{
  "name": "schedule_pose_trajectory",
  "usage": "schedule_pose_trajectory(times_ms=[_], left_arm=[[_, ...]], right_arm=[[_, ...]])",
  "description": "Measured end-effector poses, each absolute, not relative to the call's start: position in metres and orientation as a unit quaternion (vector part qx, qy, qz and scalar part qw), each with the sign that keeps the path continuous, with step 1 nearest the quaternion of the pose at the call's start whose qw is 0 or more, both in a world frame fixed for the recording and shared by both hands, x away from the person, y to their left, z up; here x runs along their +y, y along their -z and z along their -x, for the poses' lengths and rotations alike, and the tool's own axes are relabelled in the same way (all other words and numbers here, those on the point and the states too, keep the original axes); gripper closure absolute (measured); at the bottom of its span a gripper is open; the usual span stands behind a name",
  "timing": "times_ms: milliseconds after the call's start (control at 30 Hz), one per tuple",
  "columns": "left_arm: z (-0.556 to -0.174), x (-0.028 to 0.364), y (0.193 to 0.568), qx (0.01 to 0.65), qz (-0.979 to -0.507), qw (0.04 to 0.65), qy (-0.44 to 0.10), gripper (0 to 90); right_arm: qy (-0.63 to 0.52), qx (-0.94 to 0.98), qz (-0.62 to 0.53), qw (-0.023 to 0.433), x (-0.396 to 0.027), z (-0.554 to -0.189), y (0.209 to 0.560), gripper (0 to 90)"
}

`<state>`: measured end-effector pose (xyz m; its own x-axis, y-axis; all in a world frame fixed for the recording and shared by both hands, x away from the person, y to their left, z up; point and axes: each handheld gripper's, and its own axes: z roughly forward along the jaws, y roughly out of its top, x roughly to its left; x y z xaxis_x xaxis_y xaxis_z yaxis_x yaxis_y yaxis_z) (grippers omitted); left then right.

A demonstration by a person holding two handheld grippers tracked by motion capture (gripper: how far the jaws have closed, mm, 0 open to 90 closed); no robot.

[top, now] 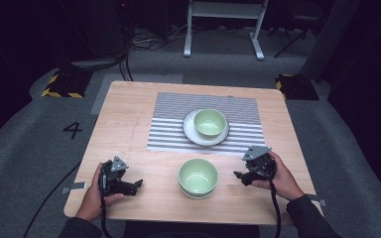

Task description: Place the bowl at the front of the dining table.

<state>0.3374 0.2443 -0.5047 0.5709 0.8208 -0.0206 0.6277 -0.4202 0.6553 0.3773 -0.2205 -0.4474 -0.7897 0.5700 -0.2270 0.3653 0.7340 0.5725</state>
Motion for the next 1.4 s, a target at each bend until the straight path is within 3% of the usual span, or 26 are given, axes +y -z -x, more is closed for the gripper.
schedule_pose_trajectory(times_ms=[867,1400], left_arm=[[-0.337,0.244,0.505,0.437,-0.829,0.315,-0.153,0.3],[-0.337,0.244,0.505,0.437,-0.829,0.314,-0.153,0.3]], right_arm=[[-0.244,0.908,-0.278,0.194,-0.245,-0.358,0.477,19.0],[-0.300,0.879,-0.324,0.178,-0.271,-0.342,0.490,17.3]])
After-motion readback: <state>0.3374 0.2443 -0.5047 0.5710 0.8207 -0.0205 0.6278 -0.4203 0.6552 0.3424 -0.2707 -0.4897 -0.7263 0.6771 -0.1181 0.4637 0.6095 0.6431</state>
